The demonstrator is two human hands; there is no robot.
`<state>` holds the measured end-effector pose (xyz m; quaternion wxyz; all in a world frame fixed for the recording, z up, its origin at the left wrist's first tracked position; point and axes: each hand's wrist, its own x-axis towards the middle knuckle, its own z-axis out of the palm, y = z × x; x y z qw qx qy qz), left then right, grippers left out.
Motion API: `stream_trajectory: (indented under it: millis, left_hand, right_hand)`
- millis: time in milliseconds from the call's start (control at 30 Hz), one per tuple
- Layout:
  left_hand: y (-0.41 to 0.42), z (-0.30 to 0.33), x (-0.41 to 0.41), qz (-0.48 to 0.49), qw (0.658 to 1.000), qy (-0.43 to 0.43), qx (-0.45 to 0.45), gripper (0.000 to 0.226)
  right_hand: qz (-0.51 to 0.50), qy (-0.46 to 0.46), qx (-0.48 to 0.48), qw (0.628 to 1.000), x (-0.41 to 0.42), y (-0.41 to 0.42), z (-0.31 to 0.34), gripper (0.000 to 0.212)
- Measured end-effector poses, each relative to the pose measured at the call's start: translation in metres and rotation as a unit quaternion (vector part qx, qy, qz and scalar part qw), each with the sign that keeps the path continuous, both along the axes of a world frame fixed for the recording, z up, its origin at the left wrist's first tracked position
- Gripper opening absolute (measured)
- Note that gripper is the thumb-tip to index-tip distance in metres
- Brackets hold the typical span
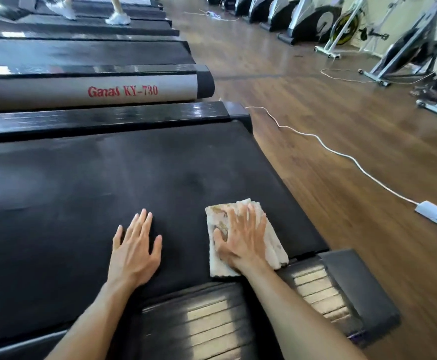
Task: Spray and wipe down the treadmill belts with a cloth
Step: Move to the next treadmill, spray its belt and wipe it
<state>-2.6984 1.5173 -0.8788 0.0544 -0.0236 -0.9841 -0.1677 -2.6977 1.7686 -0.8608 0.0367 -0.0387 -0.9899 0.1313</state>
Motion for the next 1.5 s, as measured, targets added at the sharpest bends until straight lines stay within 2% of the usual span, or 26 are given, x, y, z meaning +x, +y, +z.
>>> stream_trajectory:
  millis: [167, 300, 500, 600, 700, 800, 867, 967, 1033, 1133, 1233, 1333, 1400, 1500]
  left_hand:
    - [0.0, -0.006, -0.002, 0.003, 0.999, -0.003, -0.032, 0.078]
    - [0.0, -0.004, -0.001, 0.0, 0.998, -0.012, -0.056, 0.082]
    - [0.001, -0.001, -0.001, 0.002, 0.998, -0.026, -0.056, 0.079]
    - [0.0, -0.003, -0.001, 0.0, 0.998, -0.026, -0.057, 0.077]
    - [0.001, -0.003, -0.002, 0.005, 0.998, -0.024, -0.052, 0.077]
    - [0.0, -0.006, -0.004, 0.004, 0.999, -0.02, -0.05, 0.076]
    - [0.001, -0.005, -0.002, 0.005, 0.999, -0.017, -0.045, 0.074]
    - [0.0, -0.002, -0.003, 0.01, 0.999, -0.021, -0.046, 0.066]
    - [0.0, -0.002, -0.003, 0.008, 0.999, -0.025, -0.048, 0.065]
    - [0.001, -0.002, -0.002, 0.011, 0.999, -0.02, -0.044, 0.065]
    - [0.001, -0.002, -0.003, 0.01, 0.999, -0.019, -0.047, 0.065]
    - [0.002, -0.002, -0.003, 0.014, 0.999, -0.022, -0.045, 0.065]
    - [0.003, 0.0, -0.002, 0.014, 0.999, -0.023, -0.042, 0.065]
    - [0.002, 0.001, -0.002, 0.015, 0.999, -0.018, -0.044, 0.065]
  right_hand:
    - [-0.009, -0.048, 0.044, 0.998, -0.01, -0.002, -0.007, 0.08]
    - [-0.003, -0.03, 0.041, 0.999, -0.016, -0.019, -0.003, 0.076]
    - [0.135, -0.015, 0.033, 0.99, 0.002, -0.035, -0.004, 0.065]
    - [0.103, -0.022, 0.028, 0.994, 0.006, -0.008, -0.011, 0.064]
    - [0.035, -0.029, 0.047, 0.998, -0.024, 0.012, -0.009, 0.06]
    - [-0.006, -0.054, 0.053, 0.997, -0.061, -0.005, -0.005, 0.058]
    - [0.01, -0.051, 0.036, 0.998, -0.065, -0.033, -0.004, 0.058]
    - [0.111, -0.027, 0.02, 0.993, -0.041, -0.066, -0.004, 0.06]
    - [0.156, -0.005, 0.014, 0.988, -0.009, -0.057, -0.007, 0.062]
    - [0.121, 0.002, 0.003, 0.993, 0.011, -0.017, -0.009, 0.062]
    - [0.056, -0.037, 0.032, 0.997, -0.023, 0.009, -0.008, 0.062]
    - [0.032, -0.047, 0.065, 0.996, -0.066, -0.005, -0.004, 0.06]
    - [0.046, -0.05, 0.048, 0.997, -0.074, -0.028, -0.005, 0.06]
    - [0.132, -0.02, 0.025, 0.991, -0.046, -0.058, -0.006, 0.06]
